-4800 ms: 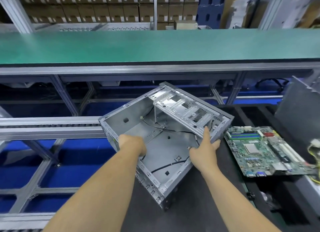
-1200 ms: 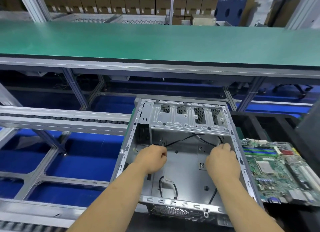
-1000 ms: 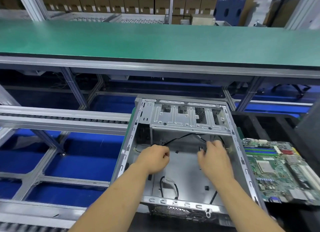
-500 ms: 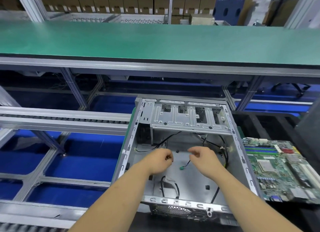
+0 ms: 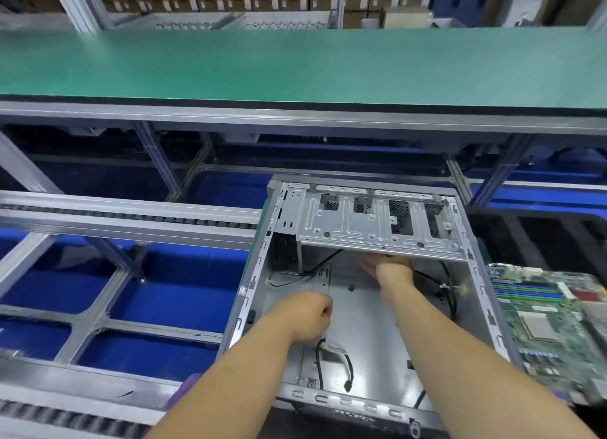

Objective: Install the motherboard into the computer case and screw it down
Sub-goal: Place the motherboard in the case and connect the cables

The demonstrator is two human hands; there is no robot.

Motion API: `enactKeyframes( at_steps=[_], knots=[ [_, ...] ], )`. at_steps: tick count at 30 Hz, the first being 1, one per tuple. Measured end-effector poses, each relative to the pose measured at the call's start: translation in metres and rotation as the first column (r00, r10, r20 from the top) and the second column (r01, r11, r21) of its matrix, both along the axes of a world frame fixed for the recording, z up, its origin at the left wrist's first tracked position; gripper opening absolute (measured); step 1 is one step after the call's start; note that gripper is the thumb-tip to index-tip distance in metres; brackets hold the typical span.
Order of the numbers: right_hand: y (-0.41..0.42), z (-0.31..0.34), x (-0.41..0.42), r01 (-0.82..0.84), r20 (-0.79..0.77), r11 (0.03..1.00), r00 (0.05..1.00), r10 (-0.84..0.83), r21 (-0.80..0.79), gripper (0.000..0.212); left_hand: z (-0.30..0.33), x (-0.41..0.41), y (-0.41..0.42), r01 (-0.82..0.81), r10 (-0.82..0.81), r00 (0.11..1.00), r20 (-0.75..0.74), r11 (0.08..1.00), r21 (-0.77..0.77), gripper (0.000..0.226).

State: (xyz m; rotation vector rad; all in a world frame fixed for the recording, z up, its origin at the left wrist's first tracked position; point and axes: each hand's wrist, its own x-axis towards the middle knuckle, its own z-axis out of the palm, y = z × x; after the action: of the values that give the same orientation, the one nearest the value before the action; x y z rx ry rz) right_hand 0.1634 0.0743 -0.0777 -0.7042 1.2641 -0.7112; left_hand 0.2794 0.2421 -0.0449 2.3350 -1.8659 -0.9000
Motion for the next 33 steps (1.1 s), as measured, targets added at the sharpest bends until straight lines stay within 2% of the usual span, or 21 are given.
enactKeyframes(
  at_steps=[1,2,3,5,6,7,8,9,11,13,14,16,18,21,23,25,26,29,33],
  knots=[
    [-0.004,0.0,0.006,0.108,0.187,0.989,0.974,-0.126,0.105,0.02,-0.001,0.0,0.0,-0.002,0.002,1.0,0.007,1.0,0.009,0.012],
    [-0.006,0.001,0.01,0.158,0.283,0.972,0.938,-0.202,0.172,0.02,-0.001,0.0,0.0,-0.002,0.002,1.0,0.011,1.0,0.013,0.01],
    [-0.009,-0.001,0.016,0.15,0.334,0.969,0.919,-0.21,0.198,0.023,-0.003,0.0,0.0,-0.002,0.001,1.0,0.014,1.0,0.015,0.01],
    [-0.007,-0.004,0.033,-0.004,0.376,0.985,0.925,-0.062,0.172,0.033,-0.005,0.001,-0.001,0.003,-0.003,1.0,0.023,1.0,0.017,0.009],
    [-0.006,-0.007,0.041,-0.131,0.299,0.988,0.949,0.101,0.08,0.038,-0.007,0.001,-0.001,0.008,-0.008,1.0,0.029,1.0,0.015,0.008],
    [-0.004,-0.008,0.051,-0.321,0.111,0.946,0.94,0.324,-0.045,0.04,-0.008,0.001,-0.001,0.013,-0.013,0.999,0.034,1.0,0.012,0.007],
    [0.0,-0.006,0.058,-0.525,-0.158,0.844,0.848,0.507,-0.11,0.038,-0.009,0.001,-0.001,0.018,-0.018,0.999,0.039,1.0,0.01,0.006],
    [0.003,-0.004,0.065,-0.669,-0.386,0.736,0.709,0.59,-0.103,0.032,-0.008,0.001,-0.001,0.022,-0.022,0.999,0.042,1.0,0.01,0.006],
    [0.007,-0.001,0.072,-0.808,-0.674,0.584,0.472,0.568,-0.074,0.028,-0.007,0.0,0.0,0.029,-0.029,0.999,0.043,1.0,0.011,0.005],
    [0.008,-0.003,0.068,-0.845,-0.813,0.532,0.343,0.47,-0.049,0.036,-0.007,0.0,-0.001,0.033,-0.034,0.999,0.04,0.999,0.013,0.005],
    [0.008,-0.003,0.06,-0.855,-0.846,0.516,0.313,0.432,-0.053,0.036,-0.006,0.0,-0.001,0.034,-0.034,0.999,0.036,0.999,0.015,0.006],
    [0.012,0.0,0.043,-0.916,-0.882,0.395,0.245,0.402,-0.074,0.029,-0.005,-0.001,-0.001,0.035,-0.035,0.999,0.023,0.999,0.015,0.007],
    [0.018,0.006,0.021,-0.949,-0.873,0.302,0.219,0.436,-0.088,0.032,-0.003,-0.002,-0.002,0.041,-0.041,0.999,0.01,0.999,0.009,0.008],
    [0.024,0.023,-0.011,-0.945,-0.857,0.316,0.23,0.461,-0.084,0.032,-0.001,-0.003,-0.002,0.042,-0.042,0.999,0.003,0.999,0.002,0.008],
    [0.022,0.028,-0.033,-0.943,-0.882,0.331,0.136,0.452,0.024,0.027,0.003,-0.006,-0.003,0.037,-0.037,0.999,-0.002,0.999,0.002,0.013],
    [0.02,0.032,-0.057,-0.878,-0.905,0.449,0.048,0.424,0.164,0.023,0.008,-0.011,-0.01,0.056,-0.056,0.998,0.0,0.998,-0.005,0.024],
    [0.019,0.033,-0.068,-0.83,-0.911,0.524,0.047,0.411,0.194,0.025,0.01,-0.015,-0.015,0.079,-0.079,0.997,0.011,0.997,-0.015,0.028],
    [0.024,0.033,-0.088,-0.714,-0.925,0.678,0.115,0.361,0.176,0.034,0.02,-0.03,-0.032,0.14,-0.14,0.99,0.013,0.989,-0.044,0.037],
    [0.036,0.038,-0.089,-0.688,-0.943,0.725,0.21,0.259,0.046,0.036,0.021,-0.056,-0.042,0.133,-0.136,0.991,-0.011,0.983,-0.128,0.037]
  ],
)
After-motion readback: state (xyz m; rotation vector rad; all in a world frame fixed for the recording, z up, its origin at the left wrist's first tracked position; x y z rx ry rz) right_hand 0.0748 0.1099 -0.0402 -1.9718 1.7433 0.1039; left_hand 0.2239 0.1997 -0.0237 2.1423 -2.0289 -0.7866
